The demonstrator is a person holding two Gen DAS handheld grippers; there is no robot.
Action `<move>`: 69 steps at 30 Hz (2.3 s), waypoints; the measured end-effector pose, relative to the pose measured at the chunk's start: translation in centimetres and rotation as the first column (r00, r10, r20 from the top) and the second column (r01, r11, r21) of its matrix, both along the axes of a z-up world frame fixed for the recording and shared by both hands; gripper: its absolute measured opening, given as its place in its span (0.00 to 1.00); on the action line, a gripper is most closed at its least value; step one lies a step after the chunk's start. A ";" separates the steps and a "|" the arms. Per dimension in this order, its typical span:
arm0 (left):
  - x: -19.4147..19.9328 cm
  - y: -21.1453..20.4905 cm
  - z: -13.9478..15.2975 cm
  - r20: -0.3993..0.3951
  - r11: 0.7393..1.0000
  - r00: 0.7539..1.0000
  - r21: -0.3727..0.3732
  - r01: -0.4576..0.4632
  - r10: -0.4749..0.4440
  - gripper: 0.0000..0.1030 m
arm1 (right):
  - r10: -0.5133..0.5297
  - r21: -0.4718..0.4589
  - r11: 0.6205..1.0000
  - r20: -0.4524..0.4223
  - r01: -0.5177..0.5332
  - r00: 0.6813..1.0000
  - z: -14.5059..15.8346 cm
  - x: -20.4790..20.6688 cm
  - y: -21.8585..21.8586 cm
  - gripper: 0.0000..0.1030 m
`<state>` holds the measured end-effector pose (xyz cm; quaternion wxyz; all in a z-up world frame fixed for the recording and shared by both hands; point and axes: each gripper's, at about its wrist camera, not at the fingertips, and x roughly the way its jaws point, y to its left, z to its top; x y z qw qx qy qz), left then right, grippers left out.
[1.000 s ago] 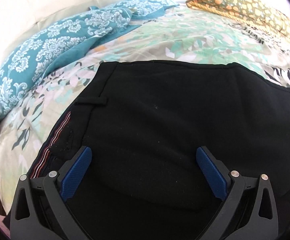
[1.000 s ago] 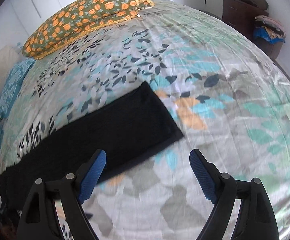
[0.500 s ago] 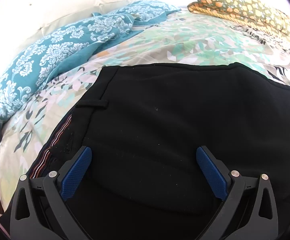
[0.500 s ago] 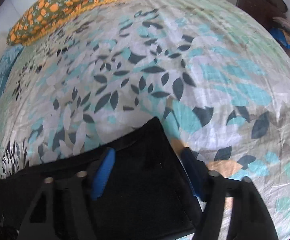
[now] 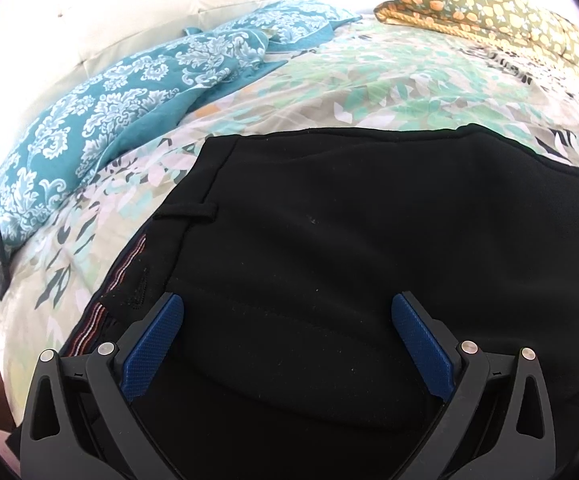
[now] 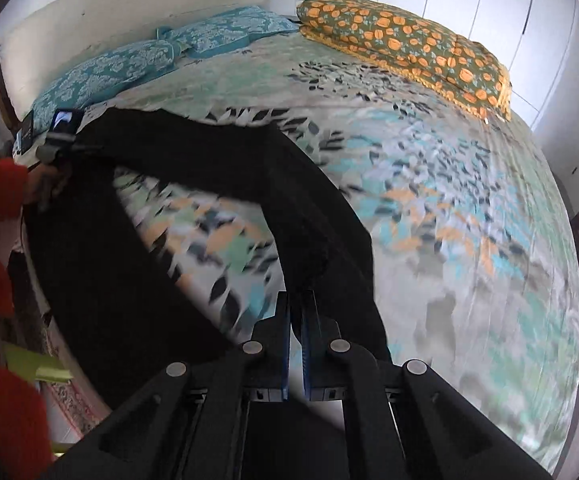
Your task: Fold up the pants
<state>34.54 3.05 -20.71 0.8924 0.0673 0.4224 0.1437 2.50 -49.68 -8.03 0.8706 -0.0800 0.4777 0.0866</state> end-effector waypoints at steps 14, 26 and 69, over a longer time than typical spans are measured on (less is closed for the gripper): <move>-1.7 0.5 3.7 -0.118 0.992 0.988 -0.093 0.090 -0.101 0.99 | -0.645 -0.173 0.639 0.411 0.750 0.644 5.9 -11.8 -5.8 1.00; -10.7 -2.3 2.8 -0.178 0.916 0.942 -0.337 0.215 -0.286 1.00 | -0.601 0.371 0.763 0.107 0.529 0.792 -2.1 -1.9 12.4 1.00; -9.5 -3.6 0.1 -0.266 0.932 0.913 -0.273 0.237 -0.310 1.00 | -0.682 0.694 0.298 -0.326 0.656 0.655 -11.2 -9.1 3.0 0.98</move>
